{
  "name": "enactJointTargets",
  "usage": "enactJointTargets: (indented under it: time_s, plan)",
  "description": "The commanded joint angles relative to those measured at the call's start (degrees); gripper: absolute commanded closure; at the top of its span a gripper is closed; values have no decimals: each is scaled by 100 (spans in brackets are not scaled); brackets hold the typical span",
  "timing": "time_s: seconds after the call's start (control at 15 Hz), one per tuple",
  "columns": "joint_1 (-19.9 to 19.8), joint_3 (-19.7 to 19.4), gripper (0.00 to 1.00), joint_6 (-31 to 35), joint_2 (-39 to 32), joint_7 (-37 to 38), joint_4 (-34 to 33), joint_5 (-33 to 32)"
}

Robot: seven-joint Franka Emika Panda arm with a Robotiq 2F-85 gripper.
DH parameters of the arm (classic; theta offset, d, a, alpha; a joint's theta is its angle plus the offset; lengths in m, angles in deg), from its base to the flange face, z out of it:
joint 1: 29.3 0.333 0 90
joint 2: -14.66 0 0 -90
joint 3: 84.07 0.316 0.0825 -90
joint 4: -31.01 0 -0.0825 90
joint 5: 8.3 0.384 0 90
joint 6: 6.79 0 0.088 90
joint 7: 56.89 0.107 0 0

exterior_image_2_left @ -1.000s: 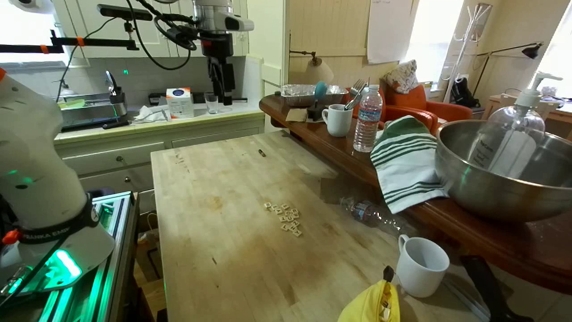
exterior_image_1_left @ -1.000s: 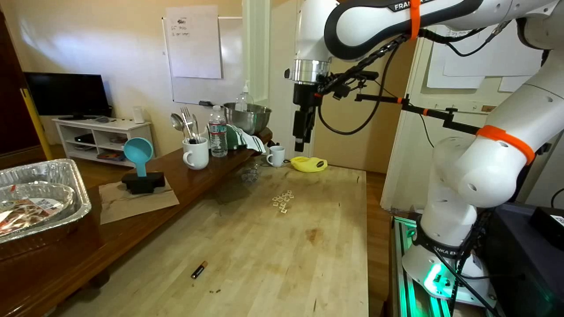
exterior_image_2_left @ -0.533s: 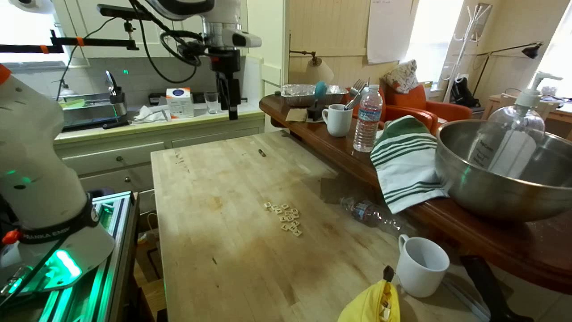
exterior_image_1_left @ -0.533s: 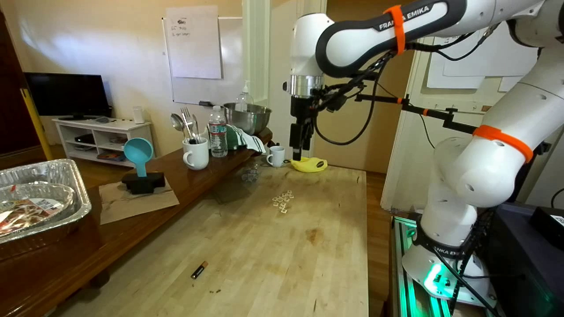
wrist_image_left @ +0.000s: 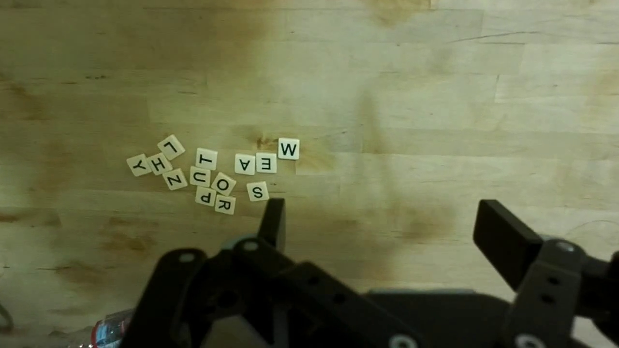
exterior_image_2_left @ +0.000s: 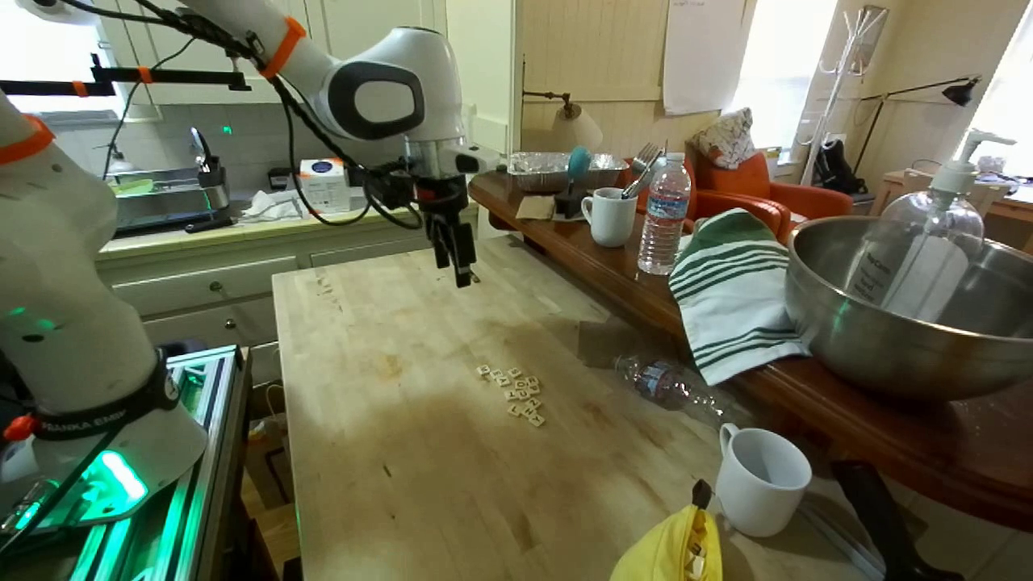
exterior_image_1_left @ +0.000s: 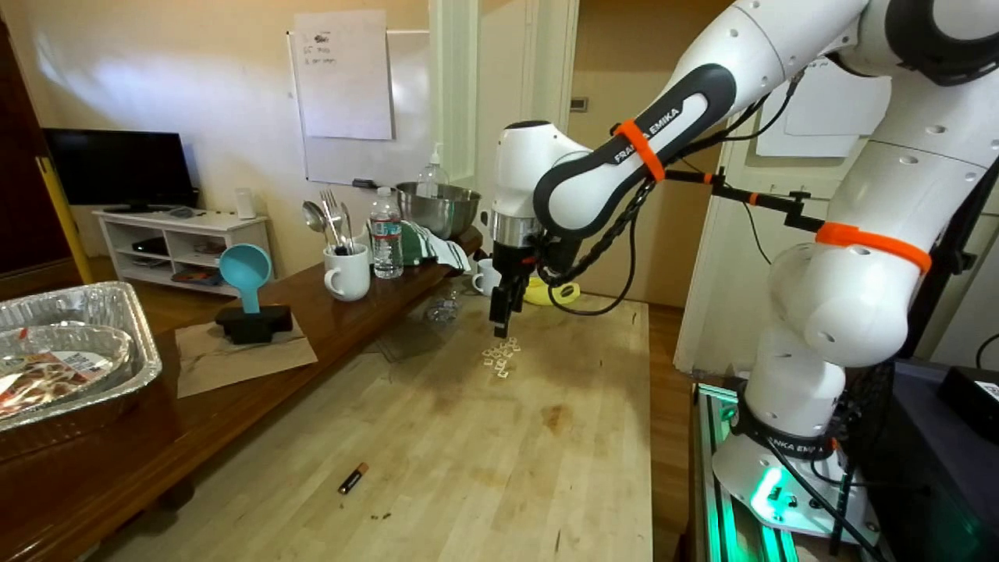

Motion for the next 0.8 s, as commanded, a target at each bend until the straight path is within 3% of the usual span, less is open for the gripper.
enactJointTargets:
  time_s: [0.0,0.07,0.13,0.2,0.6,0.73]
  plan:
    - [-171,-63,0,597,-704,10,17,-537]
    - [-211,-100,0,705,-855,47,7,-655]
    - [-173,-169,0,561,-1008,22,-100,-353]
    - [-112,-128,0,484,-677,-2,28,-392]
    - [-139,-198,0,488,-967,-3,-95,-385]
    - [-187,-232,0,900,-1129,159,-59,-469]
